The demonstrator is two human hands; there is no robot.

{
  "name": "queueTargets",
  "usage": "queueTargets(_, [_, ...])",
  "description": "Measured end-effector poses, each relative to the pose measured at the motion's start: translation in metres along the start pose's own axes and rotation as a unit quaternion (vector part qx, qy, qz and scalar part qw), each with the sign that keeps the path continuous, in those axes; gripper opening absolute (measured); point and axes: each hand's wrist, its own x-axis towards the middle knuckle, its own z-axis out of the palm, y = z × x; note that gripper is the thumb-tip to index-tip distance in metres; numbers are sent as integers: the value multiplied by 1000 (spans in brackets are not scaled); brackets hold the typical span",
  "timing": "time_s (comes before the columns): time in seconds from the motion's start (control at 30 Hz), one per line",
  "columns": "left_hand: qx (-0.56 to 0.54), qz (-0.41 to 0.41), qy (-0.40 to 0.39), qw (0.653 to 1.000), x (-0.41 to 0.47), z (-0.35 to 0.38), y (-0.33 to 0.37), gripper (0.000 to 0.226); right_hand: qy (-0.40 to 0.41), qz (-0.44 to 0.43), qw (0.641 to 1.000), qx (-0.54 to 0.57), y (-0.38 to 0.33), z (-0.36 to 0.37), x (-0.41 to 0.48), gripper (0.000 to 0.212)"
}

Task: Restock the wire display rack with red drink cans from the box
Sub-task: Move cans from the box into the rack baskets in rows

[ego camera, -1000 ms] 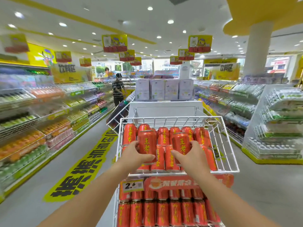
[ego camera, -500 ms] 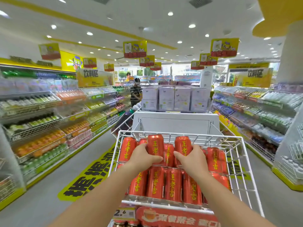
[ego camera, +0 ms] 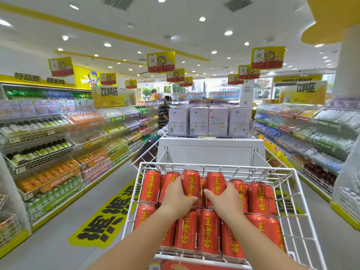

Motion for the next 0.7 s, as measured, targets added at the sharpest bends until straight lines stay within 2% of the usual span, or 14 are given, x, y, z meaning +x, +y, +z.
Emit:
queueTargets(0.1, [26, -2, 6, 1000, 4, 8, -1, 58, 5, 2, 1000, -9, 3, 1, 0, 79])
queueTargets(0.2, [40, -9, -7, 999, 7, 11, 1, 61, 5, -4, 999, -31, 3, 2, 0, 80])
queueTargets(0.33, [62, 4, -22, 998, 10, 17, -1, 79, -10, -22, 999, -47, 2, 4, 0, 81])
queueTargets(0.43, [72, 13, -17, 997, 8, 21, -5, 79, -22, -27, 998, -59, 5, 5, 0, 85])
queueTargets(0.53, [103, 22, -8, 994, 6, 24, -6, 77, -41, -28, 997, -58, 5, 5, 0, 70])
queueTargets(0.63, [183, 37, 13, 982, 3, 20, -3, 76, -62, -36, 996, -57, 4, 4, 0, 51])
queueTargets(0.7, [203, 40, 16, 978, 2, 17, -4, 73, -75, -39, 995, -59, 1, 3, -1, 48])
